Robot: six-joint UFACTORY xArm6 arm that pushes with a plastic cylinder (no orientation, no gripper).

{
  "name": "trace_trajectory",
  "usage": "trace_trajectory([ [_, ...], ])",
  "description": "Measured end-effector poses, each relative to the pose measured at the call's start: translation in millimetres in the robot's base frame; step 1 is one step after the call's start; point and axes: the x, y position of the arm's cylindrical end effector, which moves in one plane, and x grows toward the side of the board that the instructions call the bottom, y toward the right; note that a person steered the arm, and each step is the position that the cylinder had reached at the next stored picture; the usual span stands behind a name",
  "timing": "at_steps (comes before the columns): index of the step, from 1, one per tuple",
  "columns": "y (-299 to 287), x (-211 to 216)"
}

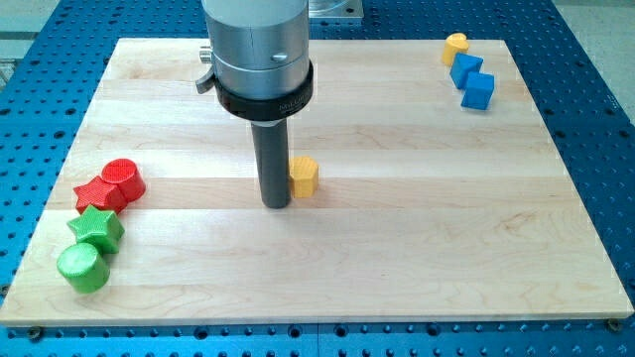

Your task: Move the yellow hexagon below the blue cube

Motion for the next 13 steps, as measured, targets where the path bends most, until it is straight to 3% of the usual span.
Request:
trace_trajectory([
  [1,44.6,-32.9],
  [2,106.4,-34.0],
  [3,40.6,-34.6],
  [4,61.8,-47.5],
  [5,135.5,-47.5],
  [7,61.9,-71.1],
  [9,175.5,-79.2],
  [10,176.8,-93.9],
  [11,213.8,-109.7],
  [12,189.0,-106.5],
  [13,192.8,-50.6],
])
